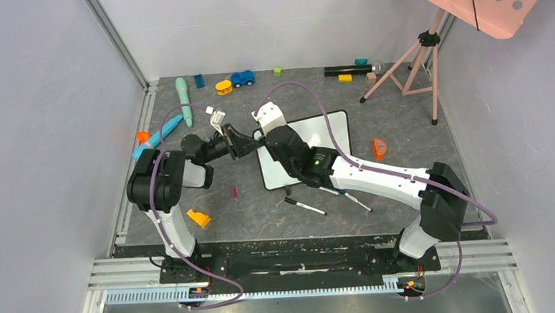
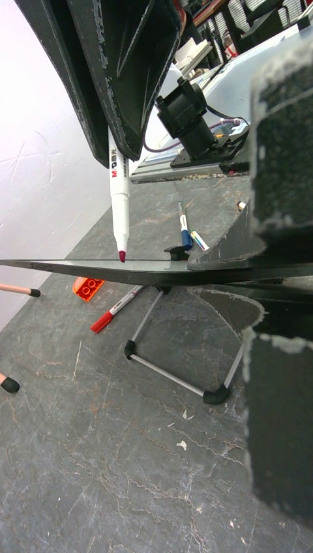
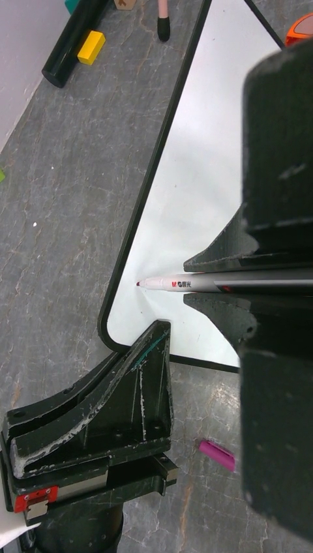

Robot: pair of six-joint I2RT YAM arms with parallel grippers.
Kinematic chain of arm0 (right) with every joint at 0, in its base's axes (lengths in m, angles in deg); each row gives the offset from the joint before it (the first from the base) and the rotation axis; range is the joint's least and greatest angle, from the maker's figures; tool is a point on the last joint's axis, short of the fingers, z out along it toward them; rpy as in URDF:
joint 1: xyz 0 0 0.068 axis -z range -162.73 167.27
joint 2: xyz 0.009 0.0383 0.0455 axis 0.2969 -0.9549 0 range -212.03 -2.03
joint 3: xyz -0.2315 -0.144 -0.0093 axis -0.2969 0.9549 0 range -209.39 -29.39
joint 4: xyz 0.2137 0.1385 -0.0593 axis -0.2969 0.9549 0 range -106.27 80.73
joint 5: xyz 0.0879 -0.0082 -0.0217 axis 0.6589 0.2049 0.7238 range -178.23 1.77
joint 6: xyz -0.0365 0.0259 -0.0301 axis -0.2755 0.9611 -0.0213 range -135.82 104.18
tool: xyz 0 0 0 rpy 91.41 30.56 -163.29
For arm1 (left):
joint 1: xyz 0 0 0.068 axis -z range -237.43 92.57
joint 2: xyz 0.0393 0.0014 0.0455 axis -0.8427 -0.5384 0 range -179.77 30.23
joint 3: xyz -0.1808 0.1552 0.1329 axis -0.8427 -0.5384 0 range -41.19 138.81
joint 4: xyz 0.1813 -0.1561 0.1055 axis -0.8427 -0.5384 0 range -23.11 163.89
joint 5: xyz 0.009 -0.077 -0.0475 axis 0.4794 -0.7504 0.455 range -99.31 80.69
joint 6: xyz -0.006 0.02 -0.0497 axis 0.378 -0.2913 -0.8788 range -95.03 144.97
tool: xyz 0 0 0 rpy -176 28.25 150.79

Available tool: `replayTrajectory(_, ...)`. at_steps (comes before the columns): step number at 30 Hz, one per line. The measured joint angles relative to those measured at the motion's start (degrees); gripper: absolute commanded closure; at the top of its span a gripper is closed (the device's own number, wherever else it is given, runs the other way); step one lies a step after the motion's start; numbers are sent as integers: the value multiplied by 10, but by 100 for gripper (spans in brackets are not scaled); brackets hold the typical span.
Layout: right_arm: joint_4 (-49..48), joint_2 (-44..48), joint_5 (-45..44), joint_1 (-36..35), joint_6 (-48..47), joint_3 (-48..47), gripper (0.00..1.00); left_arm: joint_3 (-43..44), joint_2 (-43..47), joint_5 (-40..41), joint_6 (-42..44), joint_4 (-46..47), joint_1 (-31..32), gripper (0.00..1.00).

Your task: Write a sentence on the whiteboard

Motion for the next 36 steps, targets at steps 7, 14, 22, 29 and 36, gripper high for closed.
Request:
replayTrajectory(7,-3,-5,2,2,0,-3,100,0,0,0,0,0,0,98)
replayTrajectory(14,-7,-13,4,3,0,-6,100,0,0,0,0,-1,0,98)
replayTrajectory(22,-7,-13,14,5,-2,-6,100,0,0,0,0,-1,0,98)
replayTrajectory(29,-7,-16,30,5,-5,-7,100,0,0,0,0,-2,0,98)
replayTrajectory(36,-6,-19,40,5,-4,-9,100,0,0,0,0,-3,0,98)
